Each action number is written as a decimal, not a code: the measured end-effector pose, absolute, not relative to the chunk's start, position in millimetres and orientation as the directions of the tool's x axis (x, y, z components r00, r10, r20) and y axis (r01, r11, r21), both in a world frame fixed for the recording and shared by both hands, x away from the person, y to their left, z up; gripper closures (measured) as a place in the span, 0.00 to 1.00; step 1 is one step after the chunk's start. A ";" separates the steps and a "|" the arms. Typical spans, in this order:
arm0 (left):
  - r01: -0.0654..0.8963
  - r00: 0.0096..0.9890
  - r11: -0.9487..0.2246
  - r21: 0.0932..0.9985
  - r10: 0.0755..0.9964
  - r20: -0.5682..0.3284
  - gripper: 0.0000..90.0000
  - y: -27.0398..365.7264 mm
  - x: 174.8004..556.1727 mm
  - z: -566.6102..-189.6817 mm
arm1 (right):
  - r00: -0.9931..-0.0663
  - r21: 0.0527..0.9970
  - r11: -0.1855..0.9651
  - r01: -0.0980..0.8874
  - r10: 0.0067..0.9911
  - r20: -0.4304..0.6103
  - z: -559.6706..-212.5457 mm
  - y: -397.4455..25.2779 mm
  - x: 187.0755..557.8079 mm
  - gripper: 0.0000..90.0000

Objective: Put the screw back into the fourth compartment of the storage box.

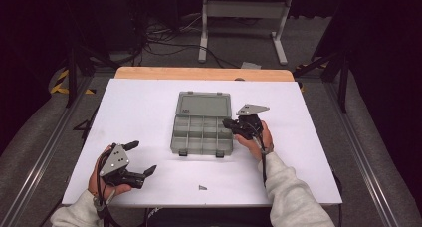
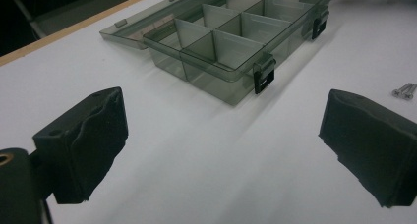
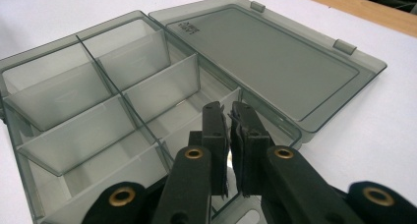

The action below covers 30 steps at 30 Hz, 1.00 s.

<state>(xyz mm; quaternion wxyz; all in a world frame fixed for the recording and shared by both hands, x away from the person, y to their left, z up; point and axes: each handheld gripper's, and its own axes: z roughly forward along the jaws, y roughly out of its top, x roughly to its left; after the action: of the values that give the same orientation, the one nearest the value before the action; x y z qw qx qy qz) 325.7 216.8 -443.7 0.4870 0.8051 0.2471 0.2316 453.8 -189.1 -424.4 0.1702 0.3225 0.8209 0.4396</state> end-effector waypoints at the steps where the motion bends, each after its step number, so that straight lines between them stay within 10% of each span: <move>1: 0.172 0.771 -0.403 0.899 0.623 0.132 0.05 216.7 325.7 -443.7 | -0.736 0.835 0.402 0.376 0.677 0.006 -423.3 -189.2 452.9 0.93; 30: 0.177 0.774 -0.404 0.898 0.620 0.127 0.05 216.7 326.0 -444.1 | -0.869 0.875 0.447 0.186 0.491 -0.066 -388.5 -189.5 374.5 0.42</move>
<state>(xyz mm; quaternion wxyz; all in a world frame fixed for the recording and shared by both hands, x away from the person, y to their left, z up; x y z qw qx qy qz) 326.0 216.7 -444.1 0.4869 0.8062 0.2471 0.2278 374.5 -189.5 -388.5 0.1572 0.2024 0.8360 0.4853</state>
